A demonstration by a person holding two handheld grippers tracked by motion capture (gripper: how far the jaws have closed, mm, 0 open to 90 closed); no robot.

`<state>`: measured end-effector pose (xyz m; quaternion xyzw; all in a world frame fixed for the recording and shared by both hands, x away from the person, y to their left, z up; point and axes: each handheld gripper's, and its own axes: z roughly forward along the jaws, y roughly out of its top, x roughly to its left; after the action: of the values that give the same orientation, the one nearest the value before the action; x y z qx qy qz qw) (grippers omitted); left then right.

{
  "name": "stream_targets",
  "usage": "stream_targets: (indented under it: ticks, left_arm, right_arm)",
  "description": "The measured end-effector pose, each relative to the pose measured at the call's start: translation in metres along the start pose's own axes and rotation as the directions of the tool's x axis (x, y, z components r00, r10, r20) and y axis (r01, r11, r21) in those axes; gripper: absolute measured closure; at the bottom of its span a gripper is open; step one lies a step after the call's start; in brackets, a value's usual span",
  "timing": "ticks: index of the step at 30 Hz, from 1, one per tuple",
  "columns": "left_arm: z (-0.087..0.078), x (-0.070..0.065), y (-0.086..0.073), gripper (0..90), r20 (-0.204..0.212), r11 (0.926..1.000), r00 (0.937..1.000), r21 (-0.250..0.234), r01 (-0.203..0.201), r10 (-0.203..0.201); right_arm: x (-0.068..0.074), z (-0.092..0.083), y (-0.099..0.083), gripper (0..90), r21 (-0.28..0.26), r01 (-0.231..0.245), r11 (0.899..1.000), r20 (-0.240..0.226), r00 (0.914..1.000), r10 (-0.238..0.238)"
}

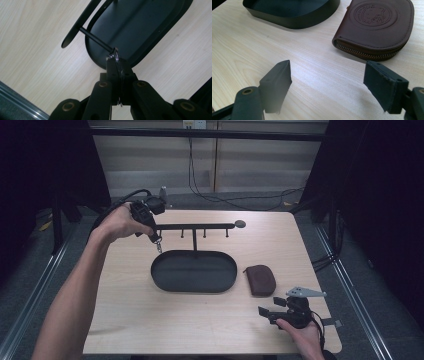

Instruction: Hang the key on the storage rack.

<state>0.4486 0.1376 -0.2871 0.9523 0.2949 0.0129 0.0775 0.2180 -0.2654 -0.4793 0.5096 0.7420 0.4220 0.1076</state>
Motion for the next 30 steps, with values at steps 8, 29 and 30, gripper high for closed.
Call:
stream_targets:
  ticks: [8, 29, 30]
  left_arm:
    - [0.002, 0.006, 0.001, 89.0, -0.021, 0.9998, 0.9996, -0.004, 0.021, -0.021]
    - [0.006, 0.013, -0.01, 84.1, -0.05, 0.9949, 0.9942, -0.039, 0.093, -0.095]
    - [0.005, 0.015, -0.012, 82.5, -0.052, 0.9932, 0.9927, -0.047, 0.106, -0.108]
  right_arm:
    - [0.0, 0.0, 0.0, 21.9, 0.002, 0.003, 1.0, -0.004, 1.0, -0.003]
    - [0.001, 0.002, 0.0, 21.5, 0.008, 0.009, 1.0, -0.005, 0.9999, -0.009]
    - [0.001, 0.002, 0.0, 21.5, 0.01, 0.01, 1.0, -0.005, 0.9999, -0.01]
